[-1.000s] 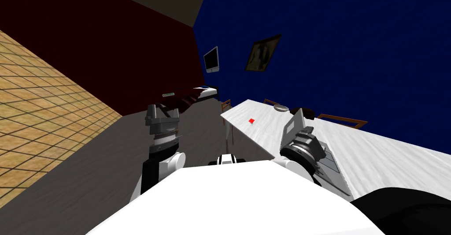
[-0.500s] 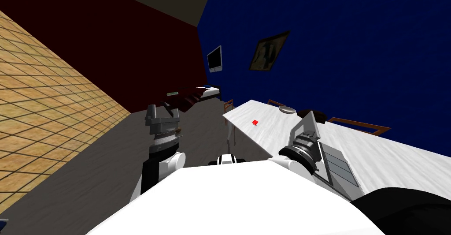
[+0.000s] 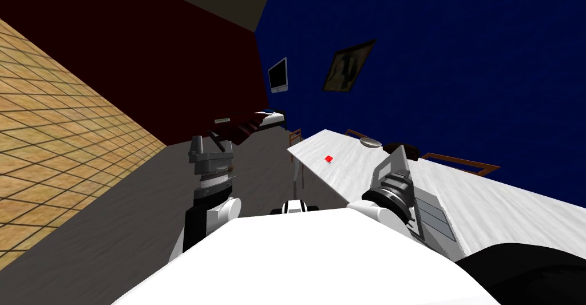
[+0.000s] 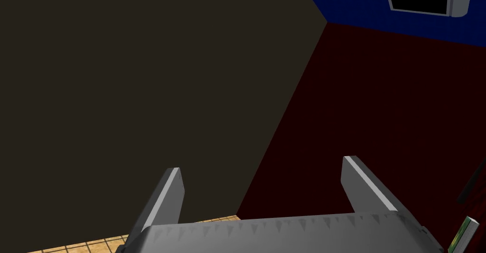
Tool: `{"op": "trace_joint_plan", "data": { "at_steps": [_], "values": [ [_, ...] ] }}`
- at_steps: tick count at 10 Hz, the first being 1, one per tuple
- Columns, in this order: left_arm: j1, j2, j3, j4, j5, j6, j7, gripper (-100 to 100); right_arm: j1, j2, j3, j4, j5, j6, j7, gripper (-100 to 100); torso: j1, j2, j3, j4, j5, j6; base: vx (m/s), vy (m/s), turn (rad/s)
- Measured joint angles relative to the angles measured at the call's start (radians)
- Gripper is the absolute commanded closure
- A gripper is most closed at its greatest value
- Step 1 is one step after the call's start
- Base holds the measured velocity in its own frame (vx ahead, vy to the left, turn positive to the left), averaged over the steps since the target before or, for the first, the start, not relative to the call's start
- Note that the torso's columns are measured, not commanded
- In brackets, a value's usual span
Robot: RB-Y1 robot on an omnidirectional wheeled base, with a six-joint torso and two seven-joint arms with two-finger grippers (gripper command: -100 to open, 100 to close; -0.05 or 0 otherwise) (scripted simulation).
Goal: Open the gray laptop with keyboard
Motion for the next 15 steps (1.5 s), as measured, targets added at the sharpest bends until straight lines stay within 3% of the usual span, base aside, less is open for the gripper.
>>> {"op": "trace_joint_plan", "data": {
  "at_steps": [8,15],
  "values": [
    [0.0,0.0,0.0,0.0,0.0,0.0,0.0,0,-0.057,0.052,0.027,-0.015,-0.063,-0.013,-0.159,100,0.008,-0.008,-0.006,-0.002,0.005,-0.003,-0.075,-0.061,-0.043],
    [0.0,0.0,0.0,0.0,0.0,0.0,0.0,0,-0.095,0.073,0.031,0.049,-0.112,0.015,-0.321,100,0.007,-0.003,-0.004,0.0,0.006,-0.001,-0.048,-0.036,-0.049]
  ]
}}
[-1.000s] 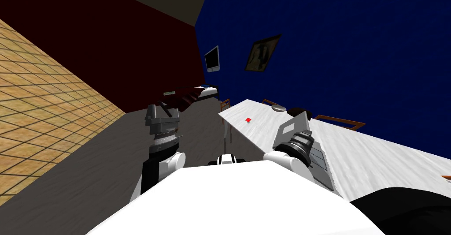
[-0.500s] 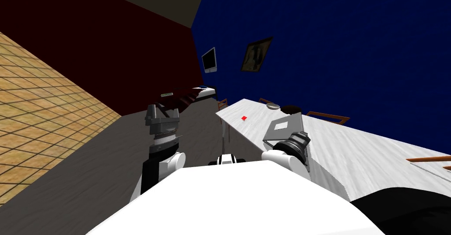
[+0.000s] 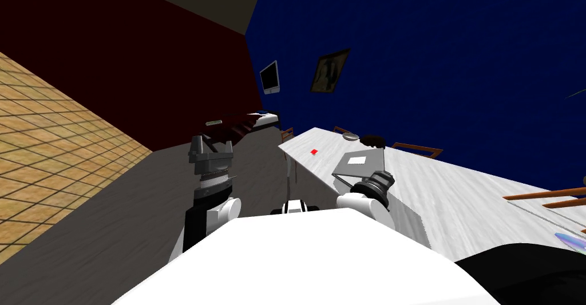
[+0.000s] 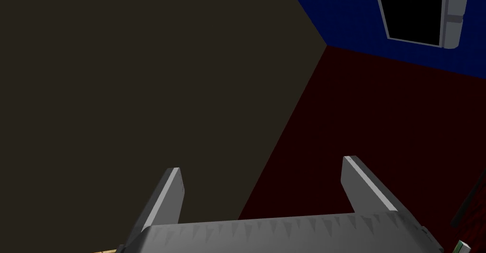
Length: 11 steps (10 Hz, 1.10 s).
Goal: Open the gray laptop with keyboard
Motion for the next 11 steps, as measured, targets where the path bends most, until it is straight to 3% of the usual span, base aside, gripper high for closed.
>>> {"op": "trace_joint_plan", "data": {
  "at_steps": [5,6,11],
  "values": [
    [0.0,0.0,0.0,0.0,0.0,0.0,0.0,0,-0.028,0.019,0.01,0.044,-0.029,0.019,-0.121,100,0.0,-0.001,-0.001,0.0,0.0,0.0,-0.041,-0.035,-0.041],
    [0.0,0.0,0.0,0.0,0.0,0.0,0.0,0,-0.029,0.02,0.01,0.054,-0.037,0.026,-0.15,-100,0.0,-0.001,-0.001,0.0,0.0,0.0,-0.015,-0.022,0.008],
    [0.0,0.0,0.0,0.0,0.0,0.0,0.0,0,-0.065,0.011,0.015,-0.024,-0.063,-0.034,-0.05,-100,0.0,-0.001,0.0,0.0,0.0,0.0,0.007,0.001,0.014]
  ]
}}
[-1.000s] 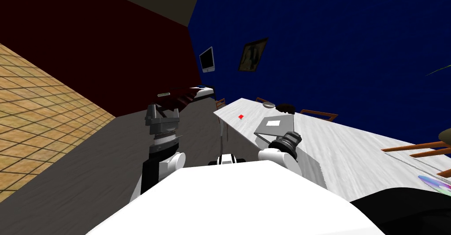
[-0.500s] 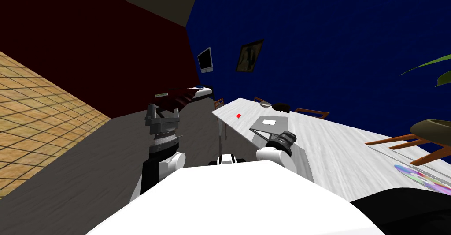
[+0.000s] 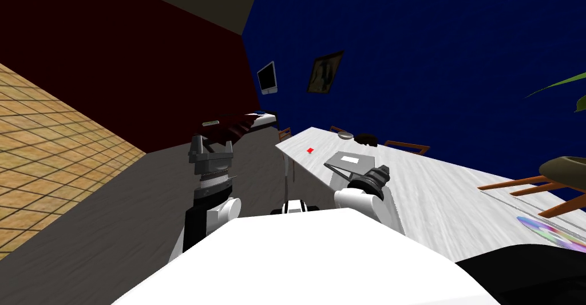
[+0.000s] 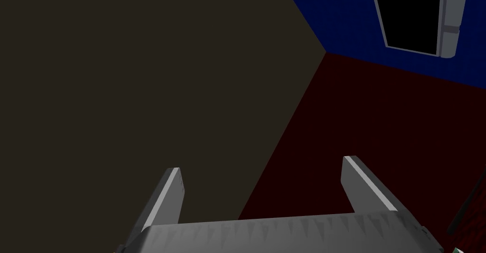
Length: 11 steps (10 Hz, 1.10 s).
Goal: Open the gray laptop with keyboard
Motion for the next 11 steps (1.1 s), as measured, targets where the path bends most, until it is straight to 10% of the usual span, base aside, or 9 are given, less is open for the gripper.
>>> {"op": "trace_joint_plan", "data": {
  "at_steps": [5,6,11],
  "values": [
    [0.0,0.0,0.0,0.0,0.0,0.0,0.0,0,-0.041,-0.012,0.004,-0.093,-0.031,-0.069,0.118,-100,0.0,0.0,0.0,0.0,0.0,0.0,0.002,-0.003,0.01],
    [0.0,0.0,0.0,0.0,0.0,0.0,0.0,0,-0.041,-0.012,0.004,-0.095,-0.032,-0.073,0.123,0,0.0,0.0,0.0,0.0,0.0,0.0,0.0,0.0,0.0],
    [0.0,0.0,0.0,0.0,0.0,0.0,0.0,0,-0.043,-0.012,0.005,-0.096,-0.031,-0.07,0.122,0,-0.001,0.0,0.0,-0.001,-0.001,0.0,0.0,0.0,0.0]
  ]
}}
